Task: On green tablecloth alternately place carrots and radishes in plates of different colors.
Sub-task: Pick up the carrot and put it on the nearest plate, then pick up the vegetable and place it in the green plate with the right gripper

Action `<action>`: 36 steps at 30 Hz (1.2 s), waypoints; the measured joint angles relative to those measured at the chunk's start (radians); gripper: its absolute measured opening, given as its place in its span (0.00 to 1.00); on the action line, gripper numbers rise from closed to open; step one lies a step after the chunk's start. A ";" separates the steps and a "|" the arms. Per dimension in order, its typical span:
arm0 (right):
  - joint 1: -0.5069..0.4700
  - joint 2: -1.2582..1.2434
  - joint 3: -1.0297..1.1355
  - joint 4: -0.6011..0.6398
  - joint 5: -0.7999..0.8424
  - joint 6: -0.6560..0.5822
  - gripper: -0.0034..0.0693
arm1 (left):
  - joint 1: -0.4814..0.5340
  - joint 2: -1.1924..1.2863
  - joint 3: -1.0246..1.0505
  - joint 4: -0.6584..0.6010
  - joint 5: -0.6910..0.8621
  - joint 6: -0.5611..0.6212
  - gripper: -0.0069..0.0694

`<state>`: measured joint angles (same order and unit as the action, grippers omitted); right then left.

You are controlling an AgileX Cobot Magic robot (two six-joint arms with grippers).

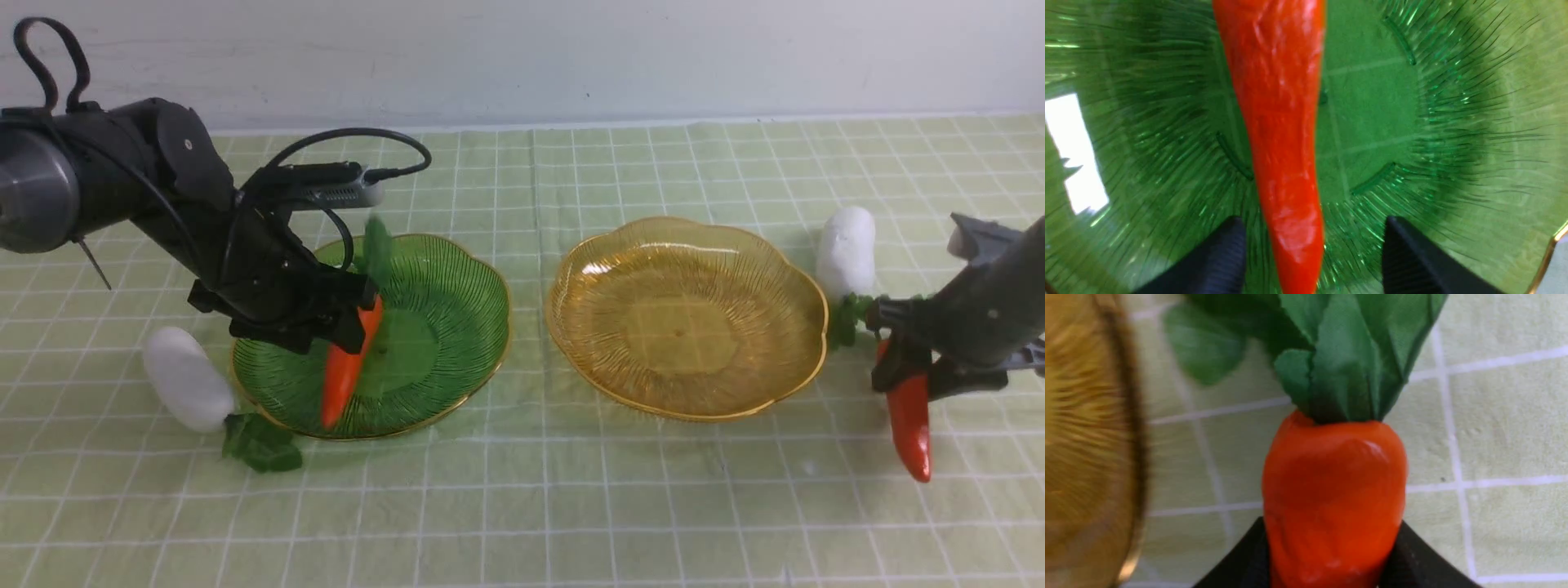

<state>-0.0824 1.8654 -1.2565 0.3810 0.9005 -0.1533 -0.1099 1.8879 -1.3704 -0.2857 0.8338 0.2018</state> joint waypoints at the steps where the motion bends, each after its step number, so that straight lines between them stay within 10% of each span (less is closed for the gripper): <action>1: 0.007 -0.031 -0.008 0.027 -0.002 -0.017 0.45 | 0.000 0.000 -0.001 0.000 0.000 0.000 0.74; 7: 0.146 -0.138 -0.075 0.219 -0.008 -0.132 0.45 | 0.000 -0.004 -0.047 0.001 0.067 -0.040 0.83; 13: 0.427 0.006 -0.273 0.312 -0.011 -0.168 0.45 | 0.052 -0.089 -0.088 0.016 0.231 -0.068 0.20; 16: 0.516 0.131 -0.414 0.320 -0.017 -0.102 0.45 | 0.113 -0.157 -0.063 0.014 0.256 -0.069 0.10; 26: 0.604 0.470 -0.789 0.329 0.033 0.032 0.46 | 0.361 -0.323 0.147 -0.056 0.241 -0.064 0.08; 36: 0.604 0.560 -0.978 0.278 0.161 0.077 0.82 | 0.429 -0.336 0.221 -0.124 0.177 -0.048 0.09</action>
<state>0.5215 2.4255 -2.2346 0.6586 1.0616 -0.0759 0.3189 1.5519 -1.1493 -0.4097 1.0111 0.1537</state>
